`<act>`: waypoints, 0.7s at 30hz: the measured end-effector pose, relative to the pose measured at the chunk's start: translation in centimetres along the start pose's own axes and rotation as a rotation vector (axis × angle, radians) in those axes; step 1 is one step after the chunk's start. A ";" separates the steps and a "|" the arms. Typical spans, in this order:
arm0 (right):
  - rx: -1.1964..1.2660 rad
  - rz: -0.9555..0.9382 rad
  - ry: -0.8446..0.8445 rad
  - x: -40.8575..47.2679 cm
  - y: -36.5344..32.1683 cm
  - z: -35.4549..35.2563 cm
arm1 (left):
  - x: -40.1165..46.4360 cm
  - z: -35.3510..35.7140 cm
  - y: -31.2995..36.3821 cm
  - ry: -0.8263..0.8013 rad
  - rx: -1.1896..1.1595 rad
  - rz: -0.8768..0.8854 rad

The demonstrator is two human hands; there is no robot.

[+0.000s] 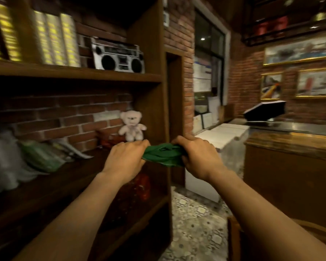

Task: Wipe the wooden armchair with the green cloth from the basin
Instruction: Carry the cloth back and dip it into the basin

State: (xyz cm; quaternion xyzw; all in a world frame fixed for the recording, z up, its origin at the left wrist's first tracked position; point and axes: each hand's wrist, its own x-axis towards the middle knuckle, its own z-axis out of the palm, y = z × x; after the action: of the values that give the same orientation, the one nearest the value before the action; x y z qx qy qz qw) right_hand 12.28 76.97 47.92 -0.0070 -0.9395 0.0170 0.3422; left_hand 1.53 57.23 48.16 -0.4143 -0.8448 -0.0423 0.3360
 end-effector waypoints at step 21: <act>0.436 -0.593 0.002 14.1 -49.9 13.8 | -33.4 -15.7 -37.7 -0.104 0.358 -0.613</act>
State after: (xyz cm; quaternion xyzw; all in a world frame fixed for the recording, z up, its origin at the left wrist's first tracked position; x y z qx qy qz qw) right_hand -7.48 27.04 48.28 0.3387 -0.8746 0.1168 0.3267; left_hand -3.20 4.68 48.00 -0.0777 -0.9399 0.0286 0.3313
